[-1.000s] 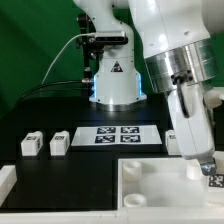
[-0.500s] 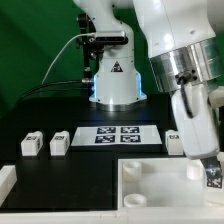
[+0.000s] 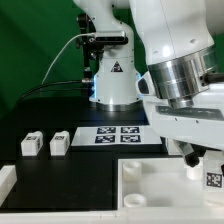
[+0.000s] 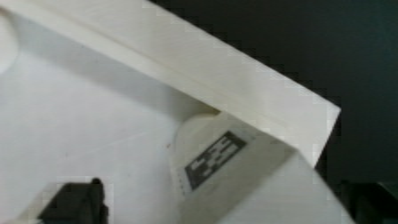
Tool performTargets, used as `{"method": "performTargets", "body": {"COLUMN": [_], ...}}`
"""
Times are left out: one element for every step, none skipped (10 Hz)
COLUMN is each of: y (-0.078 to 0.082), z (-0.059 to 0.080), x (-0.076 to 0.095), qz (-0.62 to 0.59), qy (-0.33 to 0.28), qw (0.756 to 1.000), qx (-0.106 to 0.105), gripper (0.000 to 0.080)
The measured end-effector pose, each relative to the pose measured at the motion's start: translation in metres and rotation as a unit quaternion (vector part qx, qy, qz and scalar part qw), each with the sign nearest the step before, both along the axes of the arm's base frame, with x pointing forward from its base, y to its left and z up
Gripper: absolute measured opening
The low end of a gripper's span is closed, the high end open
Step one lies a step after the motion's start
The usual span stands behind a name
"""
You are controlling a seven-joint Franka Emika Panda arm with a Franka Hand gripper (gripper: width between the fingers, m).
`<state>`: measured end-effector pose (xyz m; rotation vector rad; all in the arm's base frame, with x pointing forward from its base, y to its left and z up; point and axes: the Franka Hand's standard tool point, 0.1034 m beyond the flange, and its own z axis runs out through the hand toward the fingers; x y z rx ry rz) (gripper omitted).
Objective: Assemble one leg
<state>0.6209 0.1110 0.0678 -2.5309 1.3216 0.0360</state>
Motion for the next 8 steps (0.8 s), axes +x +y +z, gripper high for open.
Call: {"method": "performTargets", "body": {"y": [0.002,0.01,0.016,0.017,0.017,0.017,0.017,0.019], "z": [-0.001,0.0,0.006,0.007,0.006,0.006,0.006,0.007], "x": [-0.003,-0.006,-0.001,0.001,0.001,0.001,0.0,0.0], "qz": [0.06,0.176,0.265,0.31,0.307,0.304,0.28,0.215], "qy": [0.0,0.014,0.016,0.01,0.01,0.011,0.017,0.032], "qw": [0.998,0.984,0.963,0.949,0.95,0.951,0.958,0.975], "qx": [-0.009,-0.03,-0.05,-0.057,-0.057,-0.057,-0.057,-0.053], "gripper": [0.0649,0.0649,0.0649,0.0649,0.0649,0.0649,0.0534,0.0534]}}
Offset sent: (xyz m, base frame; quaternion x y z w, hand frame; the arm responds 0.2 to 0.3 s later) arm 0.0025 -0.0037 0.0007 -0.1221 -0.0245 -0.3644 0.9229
